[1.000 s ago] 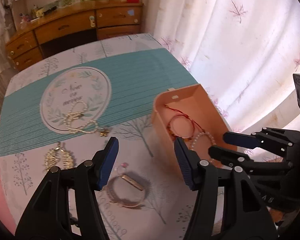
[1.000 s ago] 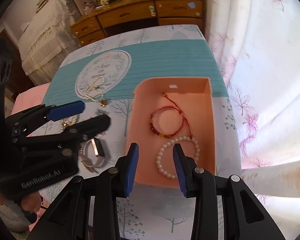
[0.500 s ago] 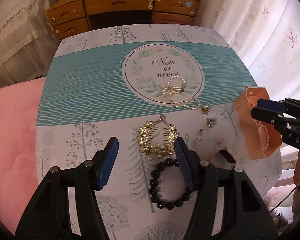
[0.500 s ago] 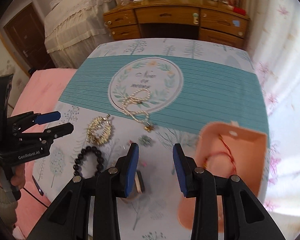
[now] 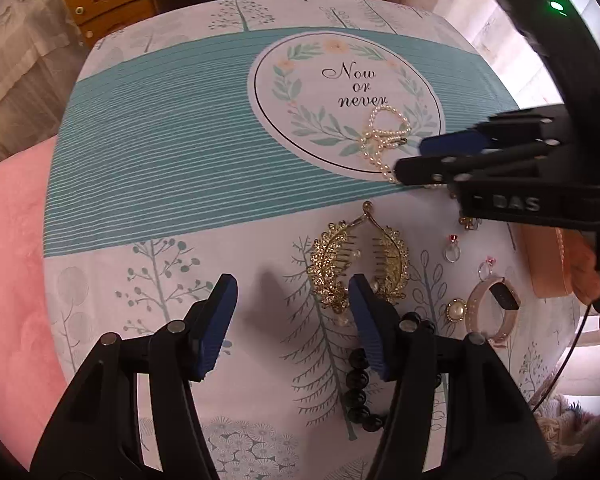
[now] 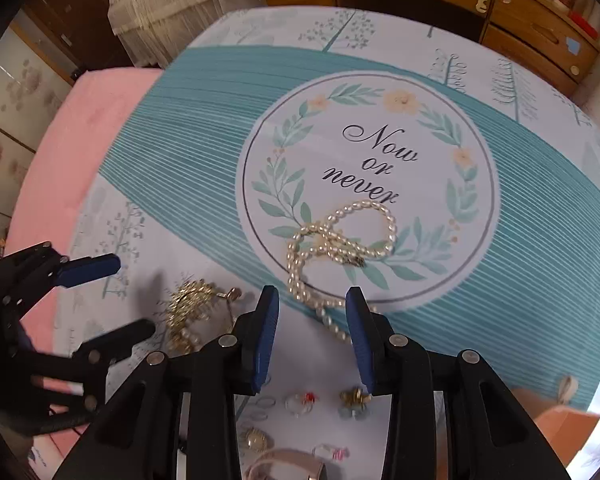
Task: Organize jewelry
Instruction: 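Grasp the long pearl necklace with the right tool while the left tool approaches the gold comb, then grasp the gold leaf hair comb with the left tool while the right tool holds the necklace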
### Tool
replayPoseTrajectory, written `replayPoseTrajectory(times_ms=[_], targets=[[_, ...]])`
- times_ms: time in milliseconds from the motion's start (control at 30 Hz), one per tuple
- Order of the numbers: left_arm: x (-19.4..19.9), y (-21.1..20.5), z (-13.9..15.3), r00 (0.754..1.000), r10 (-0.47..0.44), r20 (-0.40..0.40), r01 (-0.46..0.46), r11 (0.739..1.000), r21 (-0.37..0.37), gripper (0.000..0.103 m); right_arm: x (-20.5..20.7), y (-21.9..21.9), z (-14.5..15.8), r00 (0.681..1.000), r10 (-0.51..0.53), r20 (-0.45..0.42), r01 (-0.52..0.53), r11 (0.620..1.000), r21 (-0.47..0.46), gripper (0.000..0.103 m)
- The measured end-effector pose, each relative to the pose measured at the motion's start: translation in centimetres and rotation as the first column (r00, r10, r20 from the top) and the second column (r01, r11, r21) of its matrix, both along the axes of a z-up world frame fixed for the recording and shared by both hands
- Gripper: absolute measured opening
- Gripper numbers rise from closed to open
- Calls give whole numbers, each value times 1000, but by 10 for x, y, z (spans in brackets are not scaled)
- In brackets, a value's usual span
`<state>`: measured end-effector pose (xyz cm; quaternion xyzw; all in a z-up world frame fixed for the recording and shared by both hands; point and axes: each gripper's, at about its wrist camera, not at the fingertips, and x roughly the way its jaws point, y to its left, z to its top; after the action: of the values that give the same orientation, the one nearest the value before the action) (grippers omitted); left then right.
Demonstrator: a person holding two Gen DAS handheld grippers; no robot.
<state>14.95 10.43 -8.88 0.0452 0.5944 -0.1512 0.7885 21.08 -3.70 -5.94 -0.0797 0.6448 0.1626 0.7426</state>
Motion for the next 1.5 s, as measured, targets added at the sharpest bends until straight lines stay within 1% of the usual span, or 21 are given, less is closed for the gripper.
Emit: replayPoseTrajectory(times_ms=[100, 200, 267, 300, 333, 367, 400, 500, 567, 733, 833, 900, 1033, 1067, 1100, 1267, 1333, 1400, 1467, 1500], targets=[[3, -2, -5, 1000, -14, -6, 14, 1000, 4, 55, 8, 11, -15, 1000, 20, -10, -20, 999, -29, 36], [7, -4, -9, 1000, -27, -14, 27, 1000, -2, 55, 10, 22, -18, 998, 58, 26, -56, 996, -72, 34], [8, -8, -11, 999, -40, -17, 40, 999, 2, 55, 5, 29, -18, 993, 102, 58, -93, 986, -138, 28], [9, -10, -12, 999, -47, -20, 47, 999, 1, 55, 4, 32, -18, 990, 122, 66, -111, 983, -145, 22], [10, -13, -13, 998, -55, -21, 55, 999, 3, 55, 2, 33, -17, 988, 137, 74, -124, 980, -158, 12], [12, -15, -14, 998, -61, -21, 61, 998, 5, 55, 2, 34, -17, 987, 142, 80, -126, 976, -177, 5], [13, -19, -15, 997, -70, -21, 70, 997, 8, 55, 2, 33, -17, 987, 142, 80, -126, 976, -178, 5], [16, -27, -17, 996, -89, -23, 90, 996, 20, 55, 5, 22, -14, 992, 101, 78, -89, 985, -150, 5], [19, -32, -19, 994, -104, -23, 104, 994, 32, 55, 5, 15, -12, 994, 71, 79, -62, 992, -107, 5], [26, -49, -19, 986, -166, -13, 167, 983, 74, 55, -1, -8, 5, 994, 15, 105, -12, 999, -34, 5], [32, -59, -20, 978, -210, -3, 210, 972, 108, 55, -7, -19, 21, 993, -4, 118, 3, 1000, 4, 5], [34, -63, -22, 971, -241, -6, 239, 962, 130, 55, -15, -19, 30, 992, -10, 128, 8, 1000, 17, 5], [35, -66, -26, 957, -291, -22, 290, 942, 166, 55, -21, -24, 41, 990, -28, 139, 23, 999, 40, 5], [36, -64, -26, 958, -285, -27, 285, 943, 174, 55, -23, -25, 44, 989, -33, 143, 27, 999, 43, 5], [36, -61, -26, 961, -276, -31, 277, 946, 166, 55, -24, -27, 46, 989, -35, 146, 28, 998, 51, 5], [31, -37, -18, 977, -205, -55, 210, 973, 97, 55, -34, -31, 59, 987, -44, 156, 31, 996, 87, 5], [28, -25, -19, 985, -144, -94, 151, 986, 70, 55, -38, -32, 62, 986, -48, 159, 33, 995, 98, 5], [26, -11, -21, 987, -43, -152, 48, 998, 34, 55, -40, -33, 64, 986, -51, 160, 34, 994, 106, 5], [24, 1, -22, 981, 48, -190, -48, 999, 4, 55, -42, -33, 64, 986, -54, 160, 37, 993, 111, 5], [23, 7, -22, 971, 107, -215, -115, 993, -27, 55, -43, -33, 64, 985, -56, 160, 38, 993, 114, 5]])
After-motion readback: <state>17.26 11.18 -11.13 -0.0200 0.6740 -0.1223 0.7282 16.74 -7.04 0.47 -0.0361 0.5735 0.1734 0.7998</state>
